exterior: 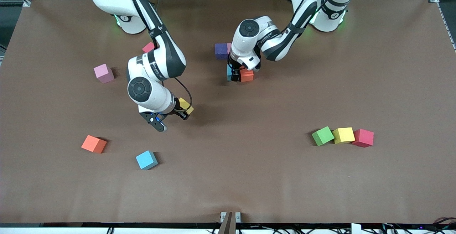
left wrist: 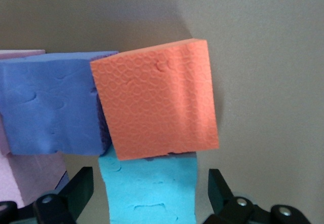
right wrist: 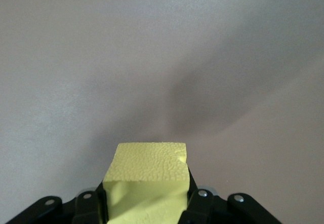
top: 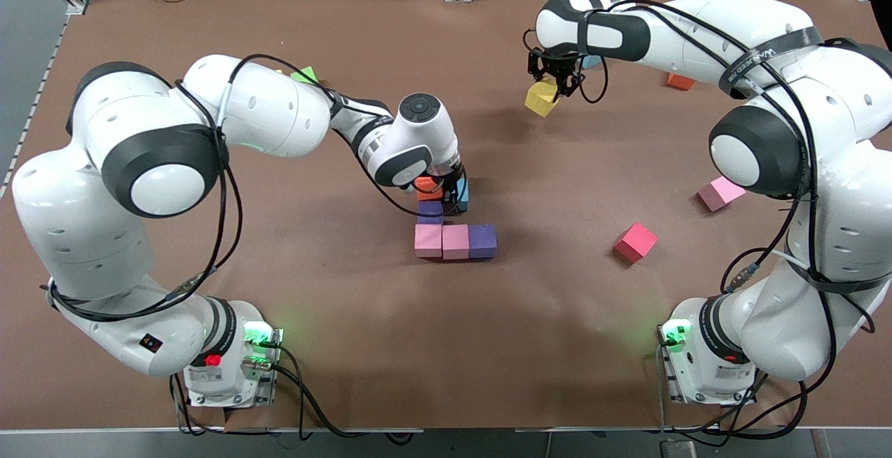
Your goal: Form number 2 with 11 blocks
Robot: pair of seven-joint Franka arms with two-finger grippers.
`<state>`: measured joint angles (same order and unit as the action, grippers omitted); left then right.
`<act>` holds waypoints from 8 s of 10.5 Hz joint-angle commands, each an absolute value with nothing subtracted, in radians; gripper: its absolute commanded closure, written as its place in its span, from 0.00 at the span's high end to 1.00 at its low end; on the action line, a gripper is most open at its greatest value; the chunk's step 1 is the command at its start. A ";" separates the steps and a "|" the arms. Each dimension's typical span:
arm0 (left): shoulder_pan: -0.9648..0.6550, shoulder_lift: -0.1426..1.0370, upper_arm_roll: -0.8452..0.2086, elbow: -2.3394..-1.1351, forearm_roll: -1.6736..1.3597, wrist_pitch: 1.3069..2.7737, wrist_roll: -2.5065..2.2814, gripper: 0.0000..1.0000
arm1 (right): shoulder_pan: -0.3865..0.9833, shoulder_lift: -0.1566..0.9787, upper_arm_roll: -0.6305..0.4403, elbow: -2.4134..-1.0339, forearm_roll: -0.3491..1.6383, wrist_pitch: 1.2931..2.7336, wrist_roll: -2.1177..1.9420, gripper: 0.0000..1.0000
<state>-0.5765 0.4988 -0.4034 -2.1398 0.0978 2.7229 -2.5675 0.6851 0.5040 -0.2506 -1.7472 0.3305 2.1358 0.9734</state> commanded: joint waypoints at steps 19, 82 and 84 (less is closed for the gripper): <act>-0.338 0.361 -0.399 -1.984 0.124 2.481 -2.191 1.00 | 0.618 0.419 -0.256 -1.759 0.344 2.040 0.936 0.00; 0.130 0.756 -0.337 -1.591 0.187 2.180 -0.519 0.36 | 0.830 0.434 -0.252 -1.827 0.192 2.171 1.644 1.00; 0.104 0.749 -0.341 -1.589 0.216 2.180 -0.525 0.25 | 0.773 0.445 -0.247 -1.795 0.193 2.171 1.531 1.00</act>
